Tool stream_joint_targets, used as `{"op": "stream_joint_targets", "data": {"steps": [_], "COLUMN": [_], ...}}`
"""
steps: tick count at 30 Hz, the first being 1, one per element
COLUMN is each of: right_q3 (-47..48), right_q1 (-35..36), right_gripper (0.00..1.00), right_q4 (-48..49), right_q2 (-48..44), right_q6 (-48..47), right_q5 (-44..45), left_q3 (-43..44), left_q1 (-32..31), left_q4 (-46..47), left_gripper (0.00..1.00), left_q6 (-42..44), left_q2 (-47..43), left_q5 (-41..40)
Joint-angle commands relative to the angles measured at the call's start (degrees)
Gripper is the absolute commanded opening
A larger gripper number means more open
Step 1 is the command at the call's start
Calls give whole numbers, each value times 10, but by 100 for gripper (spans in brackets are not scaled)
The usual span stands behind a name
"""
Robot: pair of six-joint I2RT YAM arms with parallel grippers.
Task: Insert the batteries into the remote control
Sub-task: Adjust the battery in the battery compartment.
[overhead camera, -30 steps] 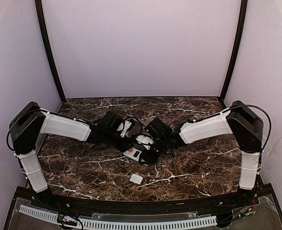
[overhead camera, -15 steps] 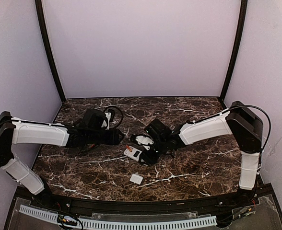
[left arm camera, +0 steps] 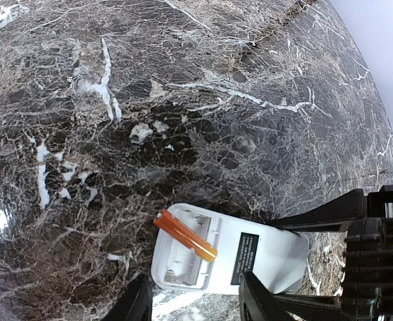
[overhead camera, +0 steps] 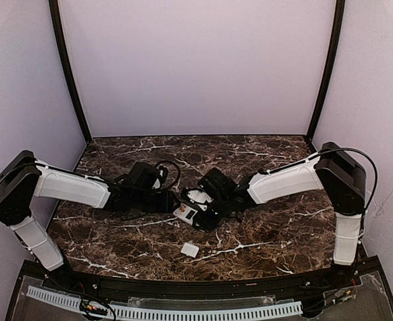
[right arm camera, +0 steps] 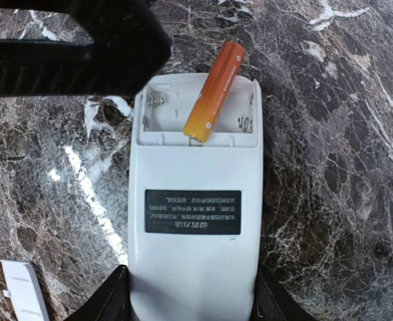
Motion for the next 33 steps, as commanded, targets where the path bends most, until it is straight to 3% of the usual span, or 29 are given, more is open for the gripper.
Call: {"op": "stream_joint_targets", "data": {"steps": [1,15,33], "right_q3": [10,25,23], "right_q1": [9,11,11], "right_gripper": [0,0,0], "right_q4": [-51,-81,-77], "right_q2": [12,6,4], "right_q6": [11,11,10], "right_q5": [27,20,16], "left_q3": [17,75,74], "left_q1": [-5,-8,-7], "left_q4": [-4,-29,-1], "left_gripper": [44,36,28], "left_q6": [-19,-5,-34], "left_q2": [18,81,114], "left_q5": [2,-37,-25]}}
